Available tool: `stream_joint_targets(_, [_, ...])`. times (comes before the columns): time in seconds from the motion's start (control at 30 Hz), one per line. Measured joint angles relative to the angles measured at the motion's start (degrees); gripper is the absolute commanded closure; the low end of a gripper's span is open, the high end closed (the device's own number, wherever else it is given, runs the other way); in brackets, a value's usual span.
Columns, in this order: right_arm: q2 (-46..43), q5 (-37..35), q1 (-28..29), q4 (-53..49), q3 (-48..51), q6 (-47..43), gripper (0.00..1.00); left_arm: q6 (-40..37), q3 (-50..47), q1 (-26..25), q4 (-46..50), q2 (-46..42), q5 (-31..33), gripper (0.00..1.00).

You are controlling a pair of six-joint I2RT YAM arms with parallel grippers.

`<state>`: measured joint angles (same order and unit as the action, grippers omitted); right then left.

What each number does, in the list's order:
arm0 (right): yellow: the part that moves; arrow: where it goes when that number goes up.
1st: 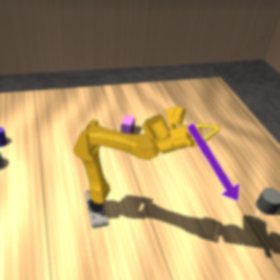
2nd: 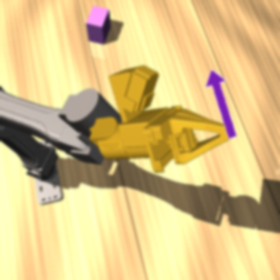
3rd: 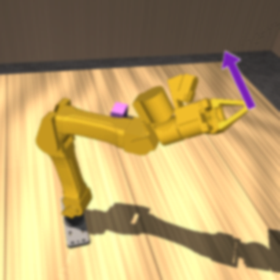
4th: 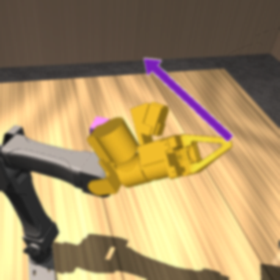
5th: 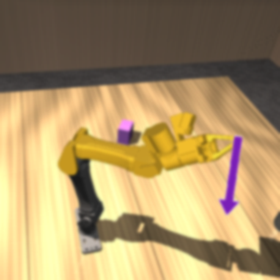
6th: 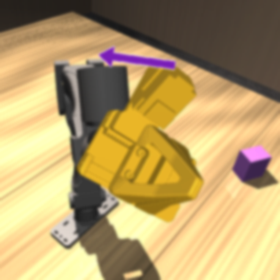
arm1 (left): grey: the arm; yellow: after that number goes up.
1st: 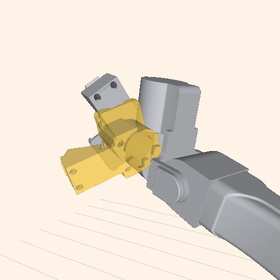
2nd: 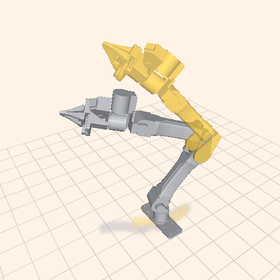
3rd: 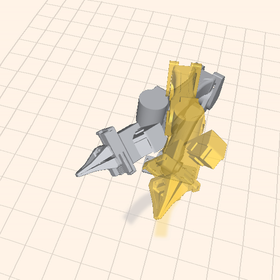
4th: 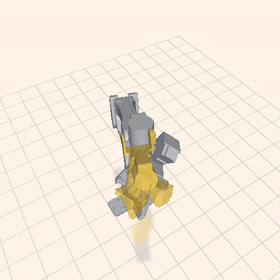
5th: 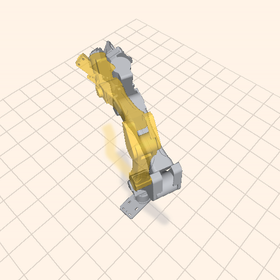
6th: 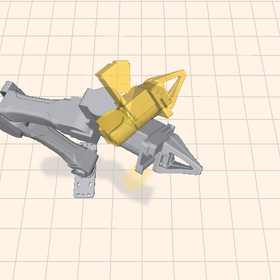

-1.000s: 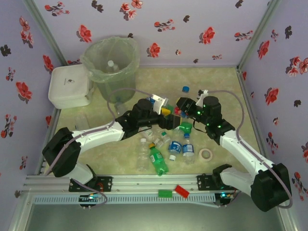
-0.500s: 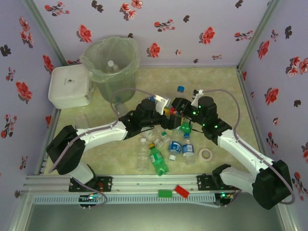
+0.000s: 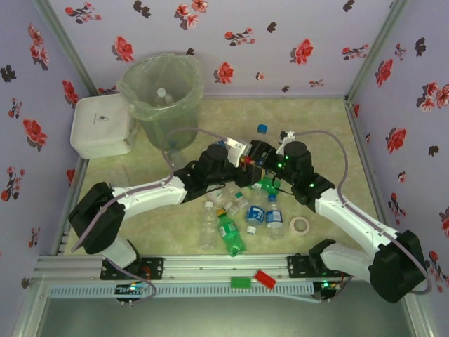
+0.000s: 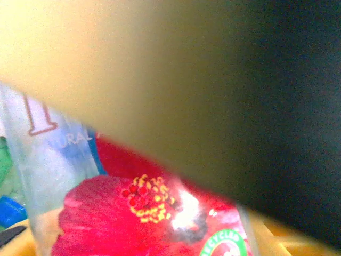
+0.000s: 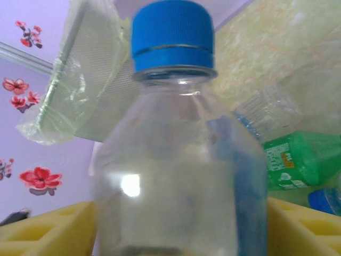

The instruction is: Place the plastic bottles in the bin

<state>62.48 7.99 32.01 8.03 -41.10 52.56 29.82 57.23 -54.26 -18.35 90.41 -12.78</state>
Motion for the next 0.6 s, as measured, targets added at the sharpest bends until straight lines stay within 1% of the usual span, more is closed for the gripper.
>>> stream_joint_targets(0.07, [-0.35, -0.79, 0.13, -2.03, -0.94, -0.94, 0.04, -0.02, -0.09, 0.26, -0.11, -0.20, 1.42, 0.58])
stream_joint_targets(0.13, [-1.03, -1.90, 0.15, -4.55, -2.08, -2.01, 0.01, -0.02, -0.31, 0.57, -0.04, -0.52, 2.64, 0.58])
stream_joint_targets(0.3, [-3.96, -5.22, -0.15, -9.81, -5.25, -5.46, 0.00, -0.04, -1.44, 1.51, 1.64, -2.64, 4.55, 0.58])
stream_joint_targets(0.4, [-5.55, -7.02, -0.81, -12.13, -6.16, -7.21, 0.00, -0.46, -1.60, 3.04, 3.89, -4.90, 5.14, 0.58])
stream_joint_targets(0.5, [-5.86, -8.35, -1.33, -14.43, -6.27, -8.55, 0.00, -1.95, -1.09, 5.66, 7.30, -8.00, 5.51, 0.58])
stream_joint_targets(0.6, [-5.57, -9.38, -1.38, -16.72, -6.16, -9.38, 0.00, -4.28, 2.23, 9.03, 12.48, -10.32, 6.32, 0.58])
